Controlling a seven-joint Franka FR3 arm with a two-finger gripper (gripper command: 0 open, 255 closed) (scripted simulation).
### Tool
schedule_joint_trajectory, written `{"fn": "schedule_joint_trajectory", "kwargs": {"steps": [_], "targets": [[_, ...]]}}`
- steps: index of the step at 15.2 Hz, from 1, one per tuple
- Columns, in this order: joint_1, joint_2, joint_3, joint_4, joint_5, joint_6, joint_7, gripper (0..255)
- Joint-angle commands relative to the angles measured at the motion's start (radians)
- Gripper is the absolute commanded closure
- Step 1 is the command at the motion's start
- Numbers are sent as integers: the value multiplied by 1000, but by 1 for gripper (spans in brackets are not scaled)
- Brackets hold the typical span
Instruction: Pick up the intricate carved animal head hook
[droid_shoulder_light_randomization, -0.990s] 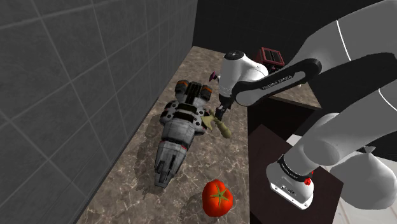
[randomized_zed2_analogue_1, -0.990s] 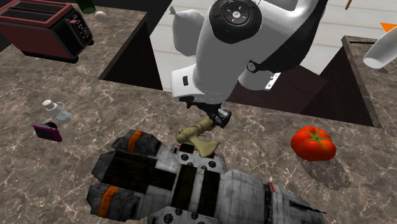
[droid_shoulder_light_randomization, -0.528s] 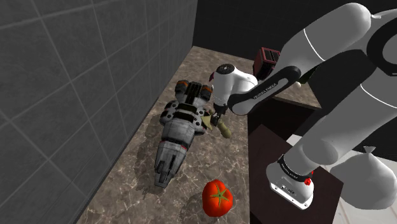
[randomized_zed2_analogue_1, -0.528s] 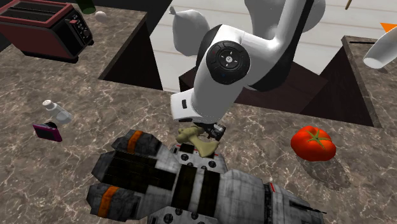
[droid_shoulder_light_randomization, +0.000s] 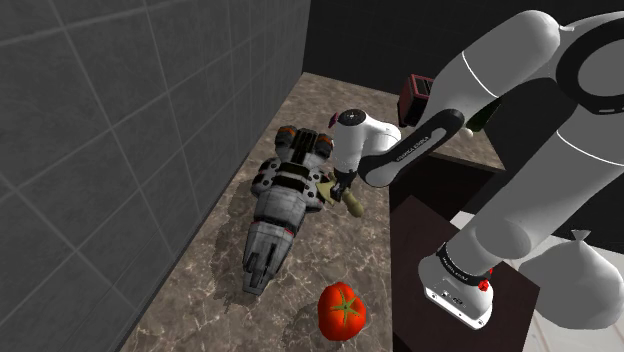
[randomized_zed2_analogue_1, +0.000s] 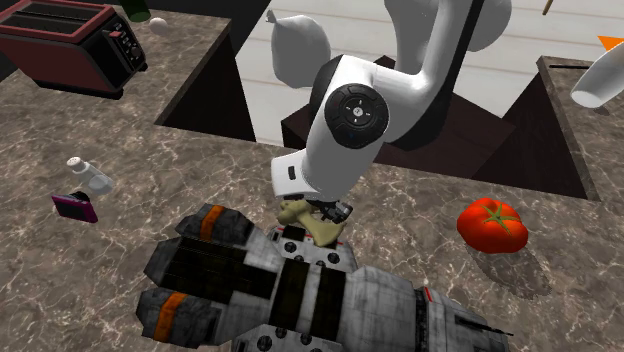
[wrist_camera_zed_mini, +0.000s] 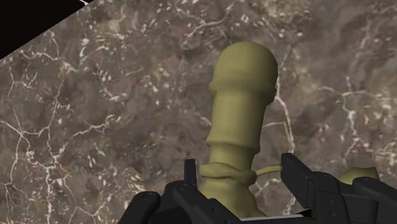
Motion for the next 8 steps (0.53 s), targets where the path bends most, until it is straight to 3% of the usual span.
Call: {"fn": "schedule_joint_trajectory", "kwargs": {"steps": [1, 8], "targets": [[0, 1, 0, 0, -1, 1, 0, 255], [1, -15, 3, 0, 15, -12, -13, 255]]}}
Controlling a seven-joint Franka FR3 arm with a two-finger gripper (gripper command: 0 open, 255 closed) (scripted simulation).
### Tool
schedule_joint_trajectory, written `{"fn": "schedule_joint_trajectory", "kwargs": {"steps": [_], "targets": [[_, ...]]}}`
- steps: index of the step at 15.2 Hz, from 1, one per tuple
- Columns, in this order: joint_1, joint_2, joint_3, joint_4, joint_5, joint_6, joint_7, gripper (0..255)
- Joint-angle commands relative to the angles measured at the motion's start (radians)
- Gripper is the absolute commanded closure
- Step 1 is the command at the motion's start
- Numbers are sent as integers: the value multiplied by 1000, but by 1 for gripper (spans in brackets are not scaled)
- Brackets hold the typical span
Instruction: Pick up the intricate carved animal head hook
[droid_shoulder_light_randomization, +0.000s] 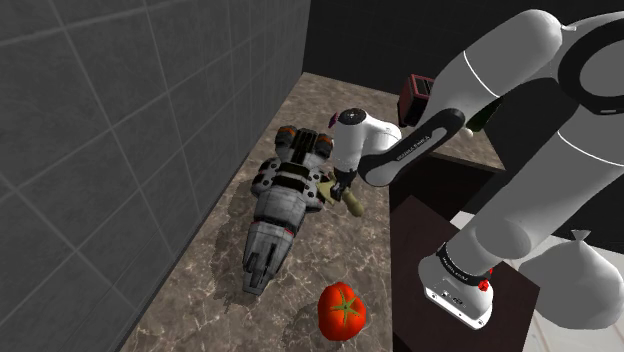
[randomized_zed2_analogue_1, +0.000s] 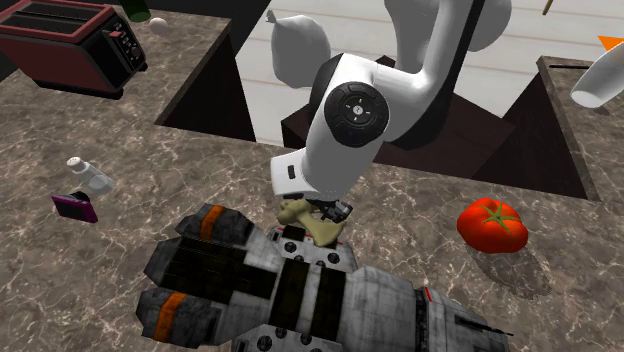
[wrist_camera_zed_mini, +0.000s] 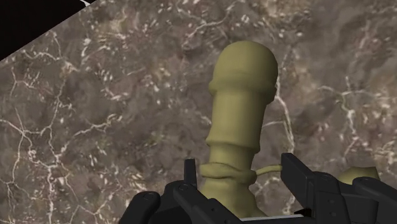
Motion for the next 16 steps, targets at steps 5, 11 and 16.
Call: {"fn": "schedule_joint_trajectory", "kwargs": {"steps": [5, 11, 16], "targets": [[8, -85, 8, 0, 81, -72, -69, 255], [21, -169, 7, 11, 147, -156, -130, 255], [28, -209, 4, 21, 174, -202, -157, 255]]}}
